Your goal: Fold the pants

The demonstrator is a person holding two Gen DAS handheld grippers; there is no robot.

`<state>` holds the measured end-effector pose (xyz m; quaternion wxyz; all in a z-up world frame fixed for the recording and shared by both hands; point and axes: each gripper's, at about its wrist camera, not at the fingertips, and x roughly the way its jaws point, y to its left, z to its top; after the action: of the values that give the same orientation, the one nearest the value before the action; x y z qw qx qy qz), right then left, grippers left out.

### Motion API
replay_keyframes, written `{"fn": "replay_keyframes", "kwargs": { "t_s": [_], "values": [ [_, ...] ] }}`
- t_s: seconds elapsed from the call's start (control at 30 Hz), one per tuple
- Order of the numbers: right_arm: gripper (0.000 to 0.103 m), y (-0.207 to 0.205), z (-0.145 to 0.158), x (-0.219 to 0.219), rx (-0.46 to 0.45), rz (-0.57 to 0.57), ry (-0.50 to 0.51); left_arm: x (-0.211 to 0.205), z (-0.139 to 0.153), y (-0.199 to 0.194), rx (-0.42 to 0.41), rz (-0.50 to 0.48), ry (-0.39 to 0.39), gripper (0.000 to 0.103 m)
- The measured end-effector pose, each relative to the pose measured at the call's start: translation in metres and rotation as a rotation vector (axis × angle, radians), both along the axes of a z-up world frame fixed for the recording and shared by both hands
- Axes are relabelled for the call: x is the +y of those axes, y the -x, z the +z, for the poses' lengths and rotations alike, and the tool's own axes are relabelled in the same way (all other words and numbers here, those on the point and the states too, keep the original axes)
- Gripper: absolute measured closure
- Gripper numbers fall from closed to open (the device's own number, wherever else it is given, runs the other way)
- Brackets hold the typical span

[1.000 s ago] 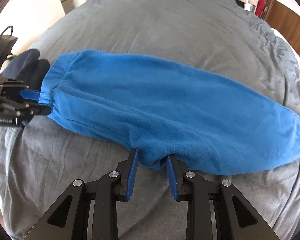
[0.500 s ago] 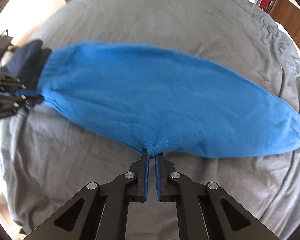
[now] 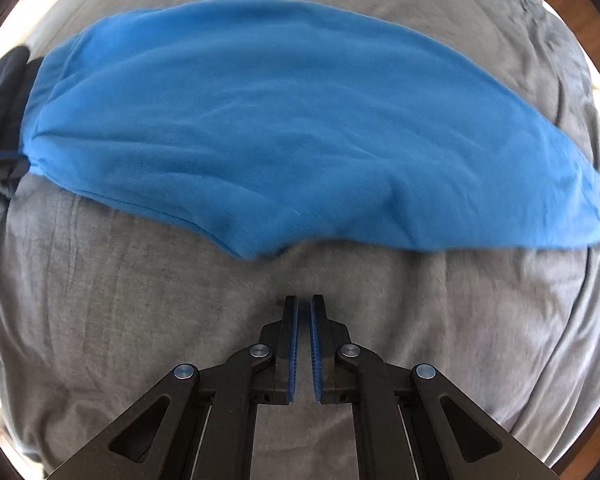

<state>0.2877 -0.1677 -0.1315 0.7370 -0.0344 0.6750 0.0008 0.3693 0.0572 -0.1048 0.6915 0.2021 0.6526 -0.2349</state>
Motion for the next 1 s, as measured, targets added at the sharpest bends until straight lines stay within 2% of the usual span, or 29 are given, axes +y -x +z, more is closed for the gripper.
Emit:
{"fn": "replay_keyframes", "kwargs": {
  "t_s": [0.1, 0.17, 0.37, 0.43, 0.53, 0.6, 0.7, 0.9, 0.97, 1.0],
  "values": [
    [0.096, 0.005, 0.012, -0.001, -0.04, 0.004, 0.048, -0.004, 0.009, 0.01, -0.04, -0.012, -0.066, 0.095],
    [0.095, 0.01, 0.027, -0.002, -0.096, -0.015, 0.057, -0.005, 0.02, 0.013, -0.075, 0.002, -0.078, 0.088],
    [0.094, 0.011, 0.056, -0.013, -0.255, -0.105, -0.036, -0.017, 0.059, 0.0, -0.213, 0.064, 0.058, 0.081],
    [0.094, 0.004, 0.058, -0.014, -0.296, -0.123, -0.058, -0.022, 0.061, -0.012, -0.232, 0.068, 0.104, 0.08],
    [0.094, -0.011, 0.056, -0.017, -0.34, -0.131, -0.062, -0.021, 0.053, -0.033, -0.241, 0.074, 0.131, 0.08],
    [0.094, -0.014, 0.046, -0.019, -0.325, -0.15, -0.083, -0.029, 0.04, -0.045, -0.216, 0.08, 0.144, 0.08],
    [0.094, -0.017, 0.025, -0.02, -0.261, -0.187, -0.132, -0.028, 0.02, -0.052, -0.184, 0.081, 0.107, 0.08],
    [0.094, -0.012, 0.005, -0.006, -0.216, -0.169, -0.096, -0.016, 0.009, -0.053, -0.174, 0.094, 0.08, 0.077],
    [0.094, -0.012, 0.004, -0.005, -0.211, -0.169, -0.089, -0.014, 0.012, -0.053, -0.194, 0.095, 0.055, 0.066],
    [0.094, -0.012, 0.005, -0.005, -0.206, -0.168, -0.084, -0.012, 0.013, -0.052, -0.205, 0.098, 0.04, 0.064]
  ]
}}
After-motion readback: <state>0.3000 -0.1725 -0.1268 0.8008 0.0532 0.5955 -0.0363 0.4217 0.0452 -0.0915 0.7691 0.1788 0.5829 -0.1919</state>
